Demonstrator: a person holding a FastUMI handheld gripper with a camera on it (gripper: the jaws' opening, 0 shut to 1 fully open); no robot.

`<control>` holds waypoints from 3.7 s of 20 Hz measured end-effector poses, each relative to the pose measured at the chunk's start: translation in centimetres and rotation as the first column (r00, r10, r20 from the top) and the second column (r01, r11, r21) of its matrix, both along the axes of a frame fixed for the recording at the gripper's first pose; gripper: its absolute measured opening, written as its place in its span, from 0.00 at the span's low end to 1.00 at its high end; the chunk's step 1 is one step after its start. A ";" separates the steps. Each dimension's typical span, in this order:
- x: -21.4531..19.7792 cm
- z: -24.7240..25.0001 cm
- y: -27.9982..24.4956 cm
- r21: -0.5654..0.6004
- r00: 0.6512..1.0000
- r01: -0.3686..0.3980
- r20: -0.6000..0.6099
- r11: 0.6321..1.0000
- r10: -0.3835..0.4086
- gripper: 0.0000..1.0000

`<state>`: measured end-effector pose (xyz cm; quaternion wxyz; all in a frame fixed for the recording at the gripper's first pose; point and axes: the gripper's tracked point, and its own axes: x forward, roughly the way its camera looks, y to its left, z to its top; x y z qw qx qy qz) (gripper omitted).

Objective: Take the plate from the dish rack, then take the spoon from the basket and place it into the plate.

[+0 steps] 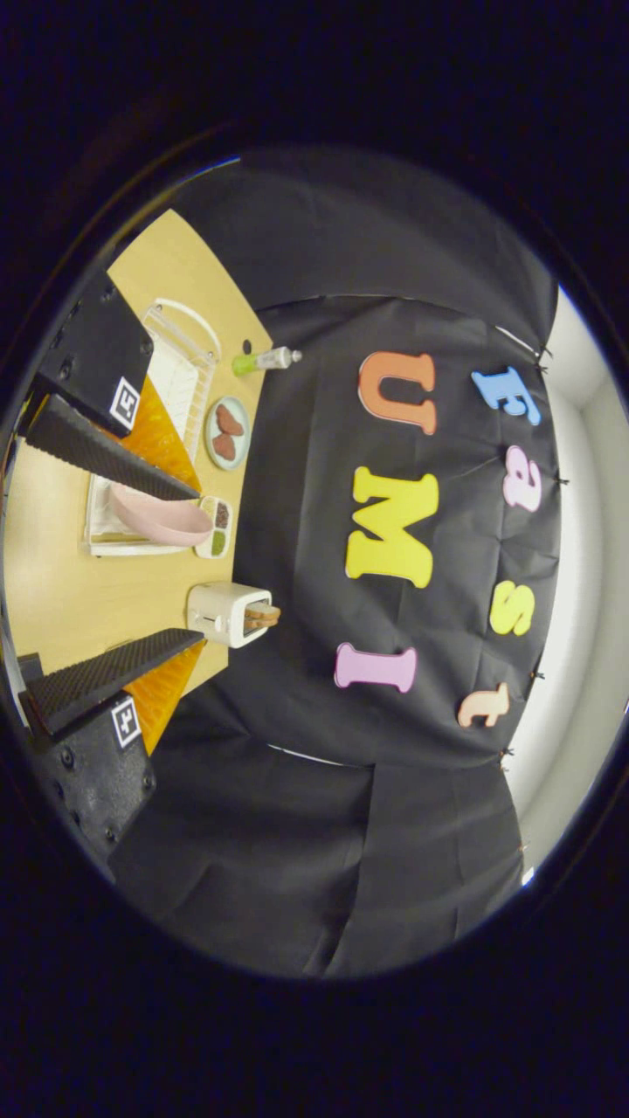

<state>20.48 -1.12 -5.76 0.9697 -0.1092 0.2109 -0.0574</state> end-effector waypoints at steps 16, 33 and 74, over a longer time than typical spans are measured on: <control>14.8 -11.1 -0.4 -0.149 0.708 0.225 -0.654 0.963 -0.267 0.46; 12.4 -9.1 4.2 -0.462 0.701 0.263 -0.512 0.847 -0.497 0.10; -6.0 -27.7 -4.2 0.372 0.811 0.131 -0.573 0.919 0.117 0.31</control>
